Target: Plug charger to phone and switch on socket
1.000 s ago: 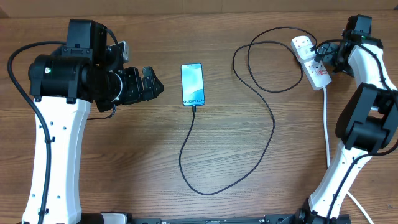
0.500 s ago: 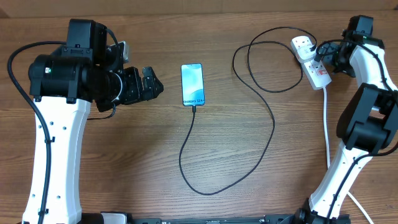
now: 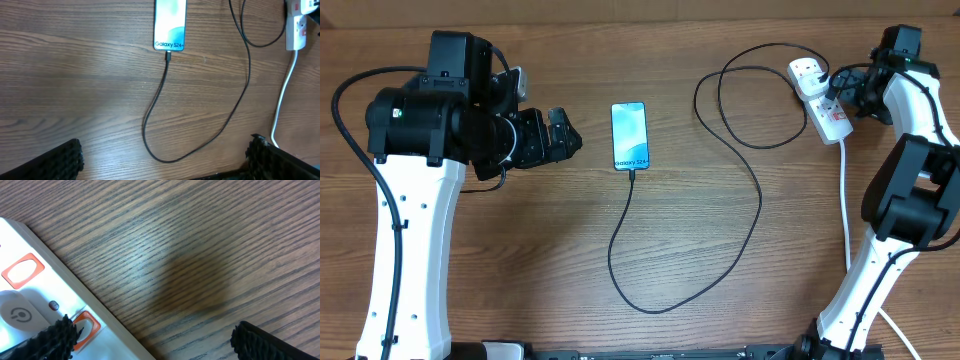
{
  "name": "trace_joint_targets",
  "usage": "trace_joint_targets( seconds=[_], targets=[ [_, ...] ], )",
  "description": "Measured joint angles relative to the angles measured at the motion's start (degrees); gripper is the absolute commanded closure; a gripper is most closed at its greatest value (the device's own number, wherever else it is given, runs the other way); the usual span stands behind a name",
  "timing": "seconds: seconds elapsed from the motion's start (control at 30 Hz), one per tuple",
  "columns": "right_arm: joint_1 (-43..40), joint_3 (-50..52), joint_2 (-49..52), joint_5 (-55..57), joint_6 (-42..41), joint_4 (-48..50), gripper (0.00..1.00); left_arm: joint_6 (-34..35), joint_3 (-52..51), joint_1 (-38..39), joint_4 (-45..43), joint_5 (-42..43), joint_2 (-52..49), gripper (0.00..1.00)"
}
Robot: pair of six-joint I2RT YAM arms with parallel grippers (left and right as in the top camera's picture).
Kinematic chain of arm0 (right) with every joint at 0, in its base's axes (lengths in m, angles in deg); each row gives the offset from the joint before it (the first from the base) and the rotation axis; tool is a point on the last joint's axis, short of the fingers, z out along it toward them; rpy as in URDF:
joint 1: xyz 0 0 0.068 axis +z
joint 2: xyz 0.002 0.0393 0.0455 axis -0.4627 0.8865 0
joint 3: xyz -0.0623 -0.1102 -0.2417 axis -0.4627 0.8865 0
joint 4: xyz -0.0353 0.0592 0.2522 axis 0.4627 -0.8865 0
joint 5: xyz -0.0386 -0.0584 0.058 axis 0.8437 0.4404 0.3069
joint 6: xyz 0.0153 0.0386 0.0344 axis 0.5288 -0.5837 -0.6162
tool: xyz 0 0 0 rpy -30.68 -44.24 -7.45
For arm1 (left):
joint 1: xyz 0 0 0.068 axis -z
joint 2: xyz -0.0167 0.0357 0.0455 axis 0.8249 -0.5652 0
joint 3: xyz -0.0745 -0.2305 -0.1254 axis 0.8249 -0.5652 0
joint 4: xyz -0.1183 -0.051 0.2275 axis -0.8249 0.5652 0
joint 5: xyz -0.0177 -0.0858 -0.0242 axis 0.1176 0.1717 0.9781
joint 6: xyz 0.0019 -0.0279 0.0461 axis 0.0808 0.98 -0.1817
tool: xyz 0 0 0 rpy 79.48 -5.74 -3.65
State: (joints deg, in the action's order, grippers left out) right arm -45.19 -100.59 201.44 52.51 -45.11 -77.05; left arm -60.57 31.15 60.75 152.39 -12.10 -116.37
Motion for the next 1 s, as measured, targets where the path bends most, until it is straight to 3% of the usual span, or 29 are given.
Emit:
trace_joint_targets(
  seconds=[1.0],
  targets=[
    [-0.83, -0.72, 0.24, -3.87, 0.31, -2.91, 0.00, 0.00, 0.00, 0.00, 0.24, -1.64, 0.00, 0.00]
  ],
)
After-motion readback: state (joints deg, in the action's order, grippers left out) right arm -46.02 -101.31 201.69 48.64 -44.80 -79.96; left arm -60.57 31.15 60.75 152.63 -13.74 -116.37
